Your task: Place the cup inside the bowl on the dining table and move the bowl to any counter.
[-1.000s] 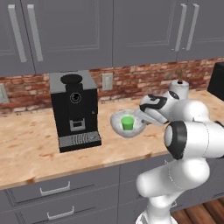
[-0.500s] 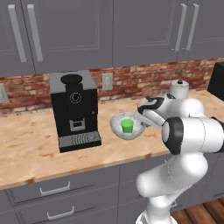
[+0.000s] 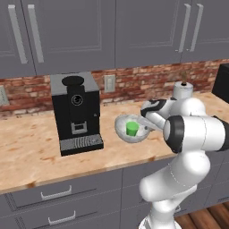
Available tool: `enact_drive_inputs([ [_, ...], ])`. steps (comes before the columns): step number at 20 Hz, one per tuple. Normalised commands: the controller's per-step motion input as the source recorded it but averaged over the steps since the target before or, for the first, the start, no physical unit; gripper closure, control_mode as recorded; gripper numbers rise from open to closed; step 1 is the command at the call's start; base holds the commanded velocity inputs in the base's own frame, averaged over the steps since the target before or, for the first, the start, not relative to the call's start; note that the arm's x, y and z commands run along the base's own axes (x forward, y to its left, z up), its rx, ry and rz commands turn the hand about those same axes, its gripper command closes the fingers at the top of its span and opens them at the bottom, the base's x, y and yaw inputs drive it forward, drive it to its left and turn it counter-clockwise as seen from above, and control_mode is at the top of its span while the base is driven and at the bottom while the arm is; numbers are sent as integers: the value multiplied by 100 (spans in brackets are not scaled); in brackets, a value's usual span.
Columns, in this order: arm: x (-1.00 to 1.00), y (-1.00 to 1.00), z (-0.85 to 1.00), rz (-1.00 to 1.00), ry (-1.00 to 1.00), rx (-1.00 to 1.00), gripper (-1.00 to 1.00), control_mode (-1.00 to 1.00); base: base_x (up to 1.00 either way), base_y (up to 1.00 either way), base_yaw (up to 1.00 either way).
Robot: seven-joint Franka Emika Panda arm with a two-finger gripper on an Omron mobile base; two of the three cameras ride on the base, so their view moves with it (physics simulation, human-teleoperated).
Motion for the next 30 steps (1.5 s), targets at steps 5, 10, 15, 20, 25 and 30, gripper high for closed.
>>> enact_drive_inputs([
  [5,0,0,-1,0,0,0,100,-100,0,0,0],
  [10,0,3,0,0,0,0,-100,-100,0,0,0],
  [15,0,6,0,0,0,0,-100,-100,0,0,0],
  [20,0,0,0,0,1,0,-100,-100,0,0,0],
  [25,0,0,25,0,0,0,-100,-100,0,0,0],
  [30,-1,0,33,0,0,0,-100,-100,0,0,0],
])
